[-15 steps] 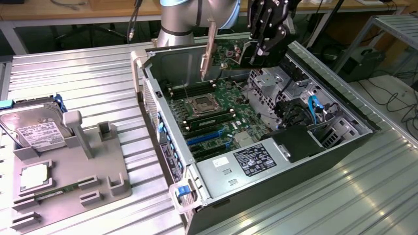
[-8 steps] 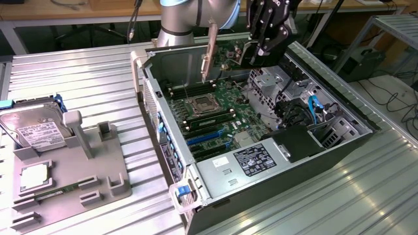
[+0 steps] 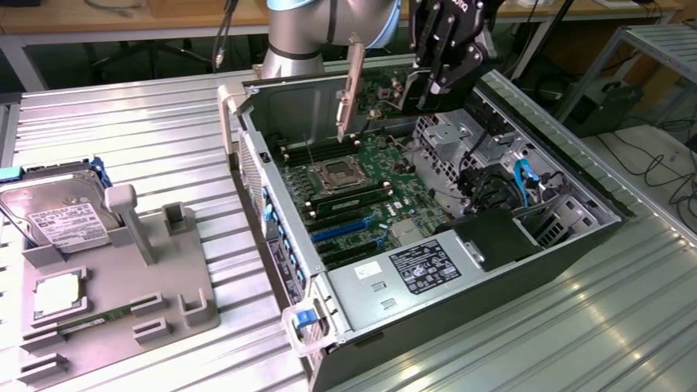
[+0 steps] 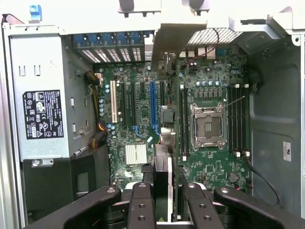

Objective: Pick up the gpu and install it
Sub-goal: 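Insert the gpu into the slot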

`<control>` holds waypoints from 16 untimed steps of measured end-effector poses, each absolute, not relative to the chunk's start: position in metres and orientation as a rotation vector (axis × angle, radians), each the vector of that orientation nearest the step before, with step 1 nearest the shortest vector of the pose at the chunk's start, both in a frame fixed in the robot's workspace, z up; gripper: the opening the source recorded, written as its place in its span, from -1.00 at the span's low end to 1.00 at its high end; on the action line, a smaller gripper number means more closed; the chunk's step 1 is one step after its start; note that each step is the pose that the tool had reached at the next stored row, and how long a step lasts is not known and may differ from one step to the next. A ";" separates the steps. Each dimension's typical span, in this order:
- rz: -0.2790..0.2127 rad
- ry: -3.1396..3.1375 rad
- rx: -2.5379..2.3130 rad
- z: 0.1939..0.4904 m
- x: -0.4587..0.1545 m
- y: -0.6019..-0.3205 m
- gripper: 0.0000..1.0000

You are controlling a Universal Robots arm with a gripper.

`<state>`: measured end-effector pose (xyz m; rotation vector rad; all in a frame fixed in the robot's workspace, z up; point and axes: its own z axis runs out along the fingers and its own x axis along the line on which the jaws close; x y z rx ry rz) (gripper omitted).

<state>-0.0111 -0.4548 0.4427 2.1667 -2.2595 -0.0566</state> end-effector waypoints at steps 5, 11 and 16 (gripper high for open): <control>-0.048 -2.255 2.179 0.437 -0.013 -0.455 -0.45; -0.042 -2.243 2.197 0.433 -0.013 -0.455 -0.45; -0.042 -2.238 2.203 0.432 -0.013 -0.455 -0.45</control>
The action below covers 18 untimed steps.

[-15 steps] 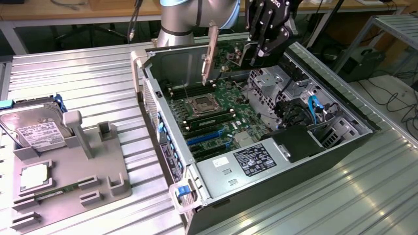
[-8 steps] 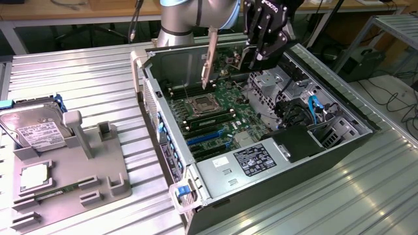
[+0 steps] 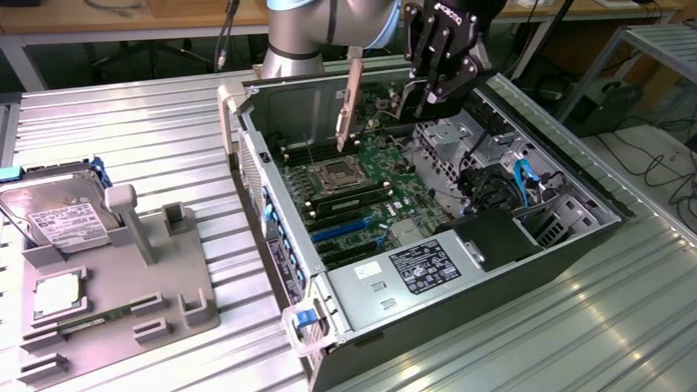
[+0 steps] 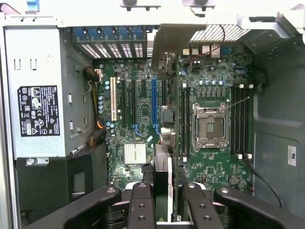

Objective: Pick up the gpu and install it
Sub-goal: 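Insert the gpu into the slot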

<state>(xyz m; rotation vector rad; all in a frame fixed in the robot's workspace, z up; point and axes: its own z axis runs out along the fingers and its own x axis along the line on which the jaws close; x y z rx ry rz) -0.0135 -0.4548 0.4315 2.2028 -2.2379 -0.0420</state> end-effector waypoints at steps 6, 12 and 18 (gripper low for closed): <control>-0.042 -2.236 2.205 0.428 -0.014 -0.455 -0.45; -0.042 -2.234 2.207 0.425 -0.014 -0.455 -0.45; -0.042 -2.231 2.210 0.422 -0.014 -0.455 -0.45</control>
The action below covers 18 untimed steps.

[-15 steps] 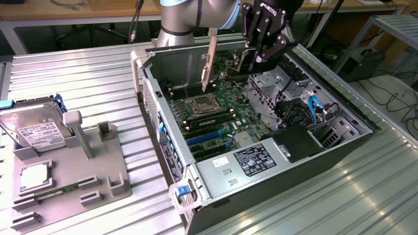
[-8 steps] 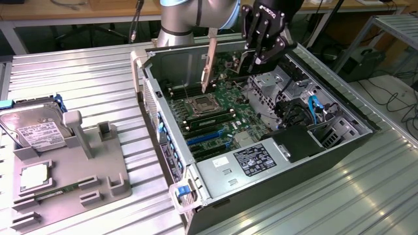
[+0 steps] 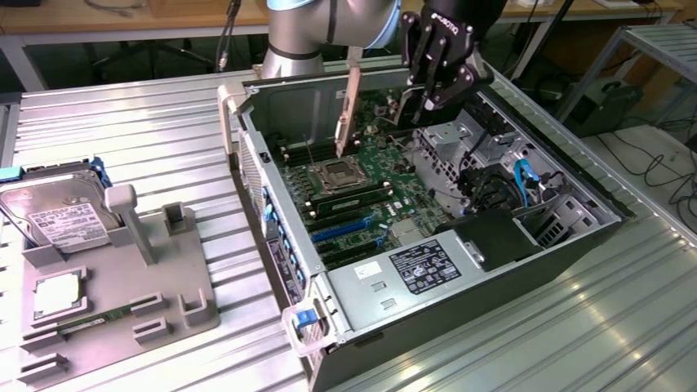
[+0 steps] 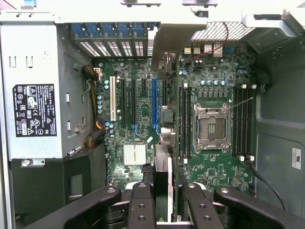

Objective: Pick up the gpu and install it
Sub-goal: 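Insert the gpu into the slot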

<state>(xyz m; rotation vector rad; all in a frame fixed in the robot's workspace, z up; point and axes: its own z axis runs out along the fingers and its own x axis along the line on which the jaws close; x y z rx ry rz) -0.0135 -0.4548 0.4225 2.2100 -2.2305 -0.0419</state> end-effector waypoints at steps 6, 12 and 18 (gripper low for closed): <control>-0.042 -2.228 2.213 0.421 -0.014 -0.455 -0.45; -0.042 -2.224 2.216 0.418 -0.014 -0.455 -0.45; -0.042 -2.220 2.221 0.416 -0.014 -0.456 -0.45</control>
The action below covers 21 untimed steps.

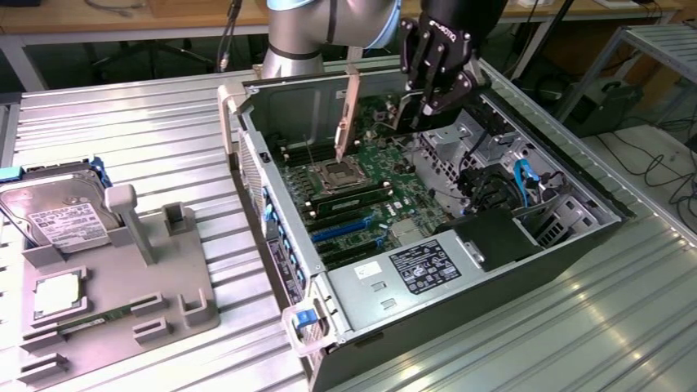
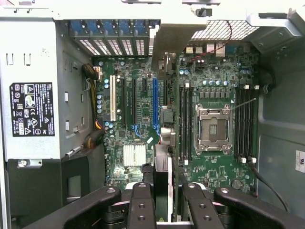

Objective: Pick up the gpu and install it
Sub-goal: 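Insert the gpu into the slot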

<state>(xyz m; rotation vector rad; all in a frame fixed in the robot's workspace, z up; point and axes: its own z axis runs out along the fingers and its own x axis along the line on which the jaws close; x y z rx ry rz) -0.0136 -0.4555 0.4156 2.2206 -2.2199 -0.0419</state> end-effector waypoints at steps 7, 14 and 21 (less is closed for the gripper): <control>-0.042 -2.216 2.225 0.413 -0.014 -0.456 -0.45; -0.042 -2.212 2.228 0.411 -0.014 -0.457 -0.45; -0.042 -2.211 2.230 0.407 -0.014 -0.457 -0.45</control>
